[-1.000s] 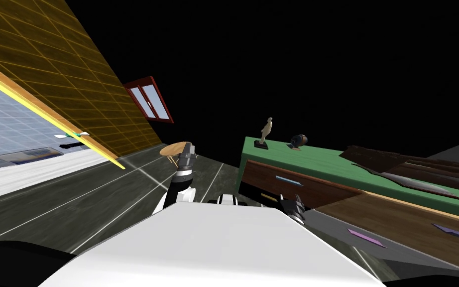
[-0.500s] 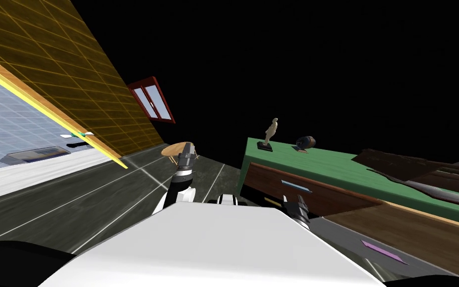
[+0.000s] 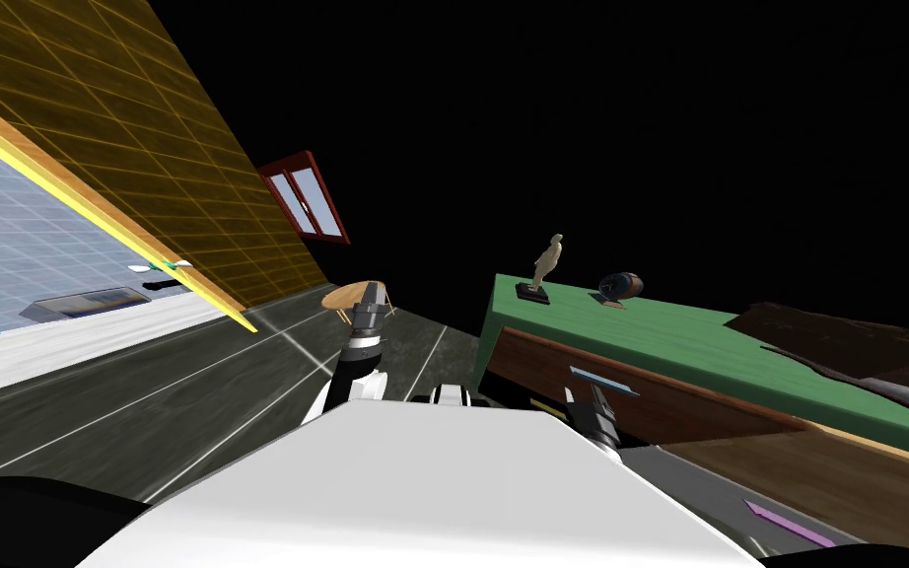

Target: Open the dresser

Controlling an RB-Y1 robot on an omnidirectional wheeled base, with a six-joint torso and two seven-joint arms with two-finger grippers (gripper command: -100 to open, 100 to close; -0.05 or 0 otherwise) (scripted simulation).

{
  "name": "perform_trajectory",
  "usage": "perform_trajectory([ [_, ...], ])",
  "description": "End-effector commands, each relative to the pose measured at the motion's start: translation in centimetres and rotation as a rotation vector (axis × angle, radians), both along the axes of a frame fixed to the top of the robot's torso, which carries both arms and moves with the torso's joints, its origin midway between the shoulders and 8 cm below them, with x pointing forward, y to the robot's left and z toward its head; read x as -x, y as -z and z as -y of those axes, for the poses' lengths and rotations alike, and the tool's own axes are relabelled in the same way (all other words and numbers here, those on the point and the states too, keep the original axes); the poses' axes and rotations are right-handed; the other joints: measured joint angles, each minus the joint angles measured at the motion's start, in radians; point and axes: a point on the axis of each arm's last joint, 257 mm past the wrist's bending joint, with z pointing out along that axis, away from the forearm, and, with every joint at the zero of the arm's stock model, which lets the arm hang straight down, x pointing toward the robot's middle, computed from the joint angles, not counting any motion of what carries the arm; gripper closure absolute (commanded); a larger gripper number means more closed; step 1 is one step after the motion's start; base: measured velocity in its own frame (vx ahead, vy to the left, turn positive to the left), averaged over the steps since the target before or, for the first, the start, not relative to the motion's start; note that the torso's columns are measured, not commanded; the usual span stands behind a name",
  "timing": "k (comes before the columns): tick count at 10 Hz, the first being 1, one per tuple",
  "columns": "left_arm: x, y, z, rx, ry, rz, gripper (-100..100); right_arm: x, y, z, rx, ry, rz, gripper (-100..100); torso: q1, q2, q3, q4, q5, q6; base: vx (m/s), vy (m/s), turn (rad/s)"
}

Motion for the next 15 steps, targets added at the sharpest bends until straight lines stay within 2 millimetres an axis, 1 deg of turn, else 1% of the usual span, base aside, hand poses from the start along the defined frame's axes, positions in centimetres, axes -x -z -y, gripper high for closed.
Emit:
perform_trajectory([
  [1, 0.0, 0.0, 0.0, 0.000, 0.000, 0.000, 0, 0.3, -0.6, -0.2, 0.075, -0.042, -0.003, -100, 0.000, -0.001, 0.000, 0.000, 0.000, 0.000, 0.050, 0.025, 0.038],
  [2, 0.0, 0.0, 0.0, 0.000, 0.000, 0.000, 0, 0.3, -0.9, -0.3, 0.098, -0.057, -0.004, -100, 0.000, -0.001, 0.000, 0.000, 0.000, 0.000, 0.050, 0.018, 0.024],
  [4, 0.0, 0.0, 0.0, 0.000, 0.000, 0.000, 0, 0.2, -0.8, -0.2, 0.085, -0.049, -0.002, -100, 0.000, 0.000, 0.000, 0.000, 0.000, 0.000, 0.015, 0.004, 0.002],
  [5, 0.0, 0.0, 0.0, 0.000, 0.000, 0.000, 0, 0.2, -0.8, -0.2, 0.085, -0.049, -0.002, 100, 0.000, 0.001, 0.001, 0.000, 0.000, 0.000, 0.000, 0.000, 0.000],
  [9, 0.0, 0.0, 0.0, 0.000, 0.000, 0.000, 0, 1.2, -1.3, -0.9, 0.086, -0.078, -0.002, 100, 0.004, 0.004, 0.002, 0.001, 0.001, 0.000, -0.149, 0.069, -0.066],
  [10, 0.0, 0.0, 0.0, 0.000, 0.000, 0.000, 0, 1.0, -1.2, -0.7, 0.086, -0.073, -0.003, 100, 0.001, 0.002, 0.001, 0.001, 0.000, 0.000, -0.092, 0.027, -0.021],
  [11, 0.0, 0.0, 0.0, 0.000, 0.000, 0.000, 0, 0.5, -1.6, 0.0, 0.058, -0.074, -0.004, -100, -0.003, -0.005, -0.003, -0.001, -0.001, -0.001, -0.008, 0.001, 0.050],
  [15, 0.0, 0.0, 0.0, 0.000, 0.000, 0.000, 0, -0.4, -2.2, 1.3, 0.008, -0.077, -0.006, -100, 0.000, -0.002, -0.001, -0.001, 0.000, 0.000, 0.038, -0.023, 0.037],
])
